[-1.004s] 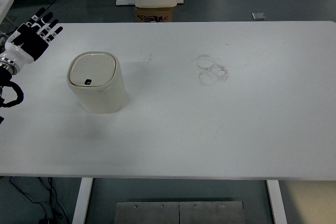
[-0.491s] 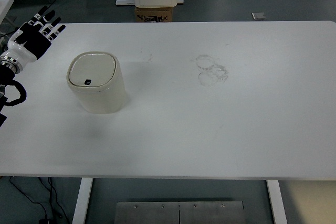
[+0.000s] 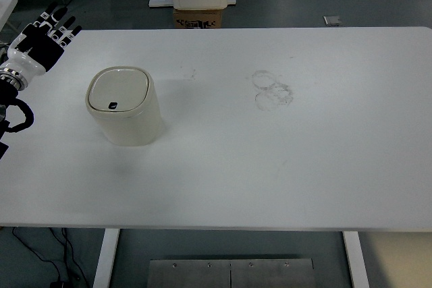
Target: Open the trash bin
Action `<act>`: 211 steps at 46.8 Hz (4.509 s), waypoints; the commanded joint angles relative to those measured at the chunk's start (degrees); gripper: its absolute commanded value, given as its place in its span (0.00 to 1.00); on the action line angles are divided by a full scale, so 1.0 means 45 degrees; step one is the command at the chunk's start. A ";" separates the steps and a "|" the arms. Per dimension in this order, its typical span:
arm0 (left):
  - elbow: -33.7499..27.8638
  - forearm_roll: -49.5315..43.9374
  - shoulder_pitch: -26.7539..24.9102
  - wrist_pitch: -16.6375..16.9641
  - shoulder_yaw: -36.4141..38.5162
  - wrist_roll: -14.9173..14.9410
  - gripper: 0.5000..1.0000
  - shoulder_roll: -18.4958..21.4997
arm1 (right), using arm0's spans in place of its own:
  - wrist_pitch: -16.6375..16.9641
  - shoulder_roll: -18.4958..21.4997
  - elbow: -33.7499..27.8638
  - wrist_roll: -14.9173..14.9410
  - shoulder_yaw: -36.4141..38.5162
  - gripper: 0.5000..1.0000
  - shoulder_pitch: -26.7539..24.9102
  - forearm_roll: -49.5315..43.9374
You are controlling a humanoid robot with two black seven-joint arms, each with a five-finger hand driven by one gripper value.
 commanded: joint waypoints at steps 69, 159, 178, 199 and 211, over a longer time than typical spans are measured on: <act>-0.9998 0.4822 0.0587 0.2683 0.0151 0.1541 1.00 0.5789 | -0.0003 0.0000 0.0000 0.0000 0.0001 0.98 0.0000 0.0000; -1.4158 1.4178 -0.5312 -0.0739 0.5501 0.4434 1.00 0.6551 | -0.0003 0.0000 0.0000 0.0000 0.0001 0.98 0.0000 0.0000; -1.4217 1.3084 -0.5450 -0.0739 0.6048 0.4336 1.00 0.7372 | -0.0003 0.0000 0.0000 0.0000 0.0001 0.98 0.0000 0.0000; -1.4276 1.3006 -0.4589 -0.0739 0.6752 0.4336 1.00 0.7489 | -0.0003 0.0000 0.0000 0.0000 0.0001 0.98 0.0000 0.0000; -1.4373 1.3026 -0.4453 -0.0739 0.6752 0.4356 1.00 0.7313 | -0.0003 0.0000 0.0000 0.0000 0.0001 0.98 0.0000 0.0000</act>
